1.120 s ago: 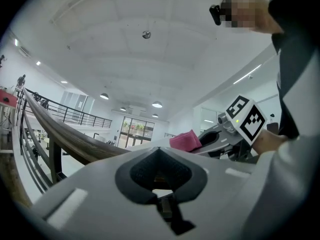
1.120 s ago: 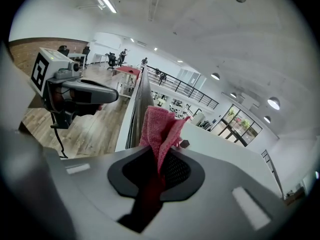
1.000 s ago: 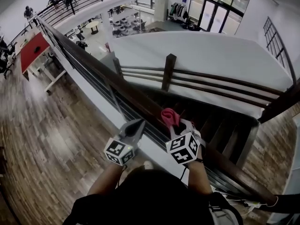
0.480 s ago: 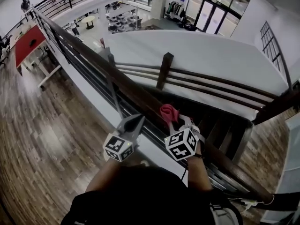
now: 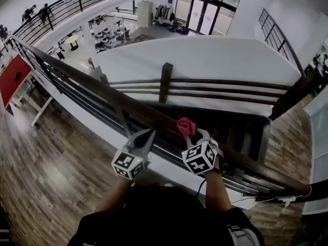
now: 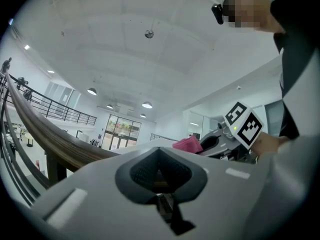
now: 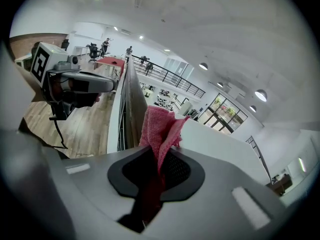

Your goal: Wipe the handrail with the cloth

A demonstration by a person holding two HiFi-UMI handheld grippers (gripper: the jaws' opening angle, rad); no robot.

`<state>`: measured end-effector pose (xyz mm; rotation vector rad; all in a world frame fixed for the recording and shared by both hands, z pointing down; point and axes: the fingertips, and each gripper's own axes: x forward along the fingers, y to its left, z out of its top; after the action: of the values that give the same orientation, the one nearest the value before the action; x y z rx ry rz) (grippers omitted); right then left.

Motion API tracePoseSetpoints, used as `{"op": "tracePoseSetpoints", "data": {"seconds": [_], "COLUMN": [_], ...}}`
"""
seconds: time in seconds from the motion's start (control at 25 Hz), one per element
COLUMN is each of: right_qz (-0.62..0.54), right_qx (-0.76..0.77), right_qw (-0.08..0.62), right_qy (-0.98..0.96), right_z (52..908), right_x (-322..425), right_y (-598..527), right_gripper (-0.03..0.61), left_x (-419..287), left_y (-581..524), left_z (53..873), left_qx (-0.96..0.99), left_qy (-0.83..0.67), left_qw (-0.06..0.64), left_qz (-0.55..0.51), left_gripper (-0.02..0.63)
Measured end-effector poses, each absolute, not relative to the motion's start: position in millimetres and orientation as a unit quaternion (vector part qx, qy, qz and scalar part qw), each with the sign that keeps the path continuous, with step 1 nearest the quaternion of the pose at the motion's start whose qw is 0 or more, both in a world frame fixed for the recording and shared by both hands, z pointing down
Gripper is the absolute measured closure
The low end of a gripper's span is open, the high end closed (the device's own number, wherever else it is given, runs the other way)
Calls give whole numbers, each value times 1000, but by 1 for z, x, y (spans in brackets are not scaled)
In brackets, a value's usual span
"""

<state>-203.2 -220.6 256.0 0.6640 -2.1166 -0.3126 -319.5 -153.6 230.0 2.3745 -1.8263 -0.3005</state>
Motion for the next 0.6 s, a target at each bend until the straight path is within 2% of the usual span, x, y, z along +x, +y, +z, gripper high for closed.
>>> {"op": "tracePoseSetpoints", "data": {"seconds": [0.28,0.6], "right_qz": [-133,-152], "right_qx": [289,277], "right_qw": [458,449], "right_qy": [-830,-836], "right_z": [253,253], "right_x": [-216,-263], "right_y": [-221,-215], "right_gripper": [538,538], "left_x": [-348,-378], "left_y": [-153,-155], "left_z": [237,242], "left_qx": [791,787], "left_qy": [-597,-601], "left_qw": [77,80], "left_qz": [-107,-114], "left_gripper": [614,614]}}
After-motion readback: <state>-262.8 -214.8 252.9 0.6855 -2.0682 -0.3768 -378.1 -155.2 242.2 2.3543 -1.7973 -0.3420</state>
